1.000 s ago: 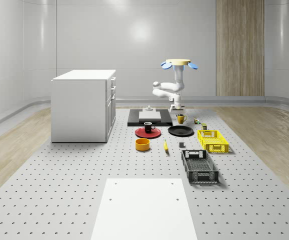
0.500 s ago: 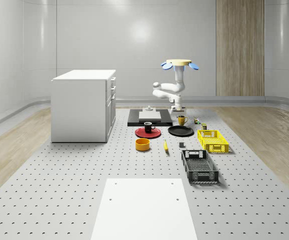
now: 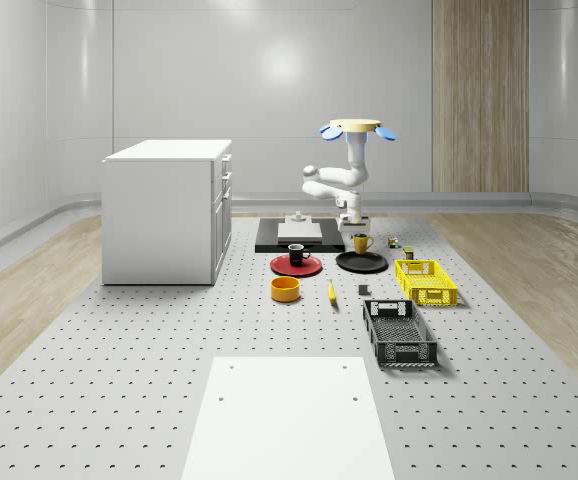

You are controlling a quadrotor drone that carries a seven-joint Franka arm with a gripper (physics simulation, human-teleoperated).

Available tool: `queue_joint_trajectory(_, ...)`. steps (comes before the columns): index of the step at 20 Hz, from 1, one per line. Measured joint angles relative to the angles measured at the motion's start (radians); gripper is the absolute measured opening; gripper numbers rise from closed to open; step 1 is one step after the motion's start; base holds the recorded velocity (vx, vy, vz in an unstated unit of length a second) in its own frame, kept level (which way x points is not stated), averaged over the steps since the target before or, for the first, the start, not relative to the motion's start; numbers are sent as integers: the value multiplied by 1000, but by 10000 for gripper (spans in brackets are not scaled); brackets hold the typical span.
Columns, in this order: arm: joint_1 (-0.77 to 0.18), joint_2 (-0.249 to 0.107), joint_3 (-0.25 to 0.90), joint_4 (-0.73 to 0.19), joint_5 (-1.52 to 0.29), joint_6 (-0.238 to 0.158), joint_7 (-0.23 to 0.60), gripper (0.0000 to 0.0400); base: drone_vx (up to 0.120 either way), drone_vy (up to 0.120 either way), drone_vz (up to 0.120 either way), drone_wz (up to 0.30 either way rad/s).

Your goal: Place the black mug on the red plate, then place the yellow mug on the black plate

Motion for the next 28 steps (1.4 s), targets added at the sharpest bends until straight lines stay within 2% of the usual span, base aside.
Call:
queue_joint_trajectory(14,-41,14,-155,72,-146,65,0,110,0,0,0,0)
queue_joint_trajectory(15,-43,16,-162,76,-153,68,0,133,0,0,0,0)
queue_joint_trajectory(16,-44,18,-168,80,-159,70,-1,192,0,0,0,0)
queue_joint_trajectory(18,-45,21,-174,83,-165,70,-1,274,0,0,0,0)
queue_joint_trajectory(20,-41,22,-167,79,-159,65,-2,323,0,0,0,0)
queue_joint_trajectory(23,-31,21,-143,64,-138,50,-4,364,0,0,0,0)
queue_joint_trajectory(28,-11,18,-81,31,-81,18,-6,390,0,0,0,0)
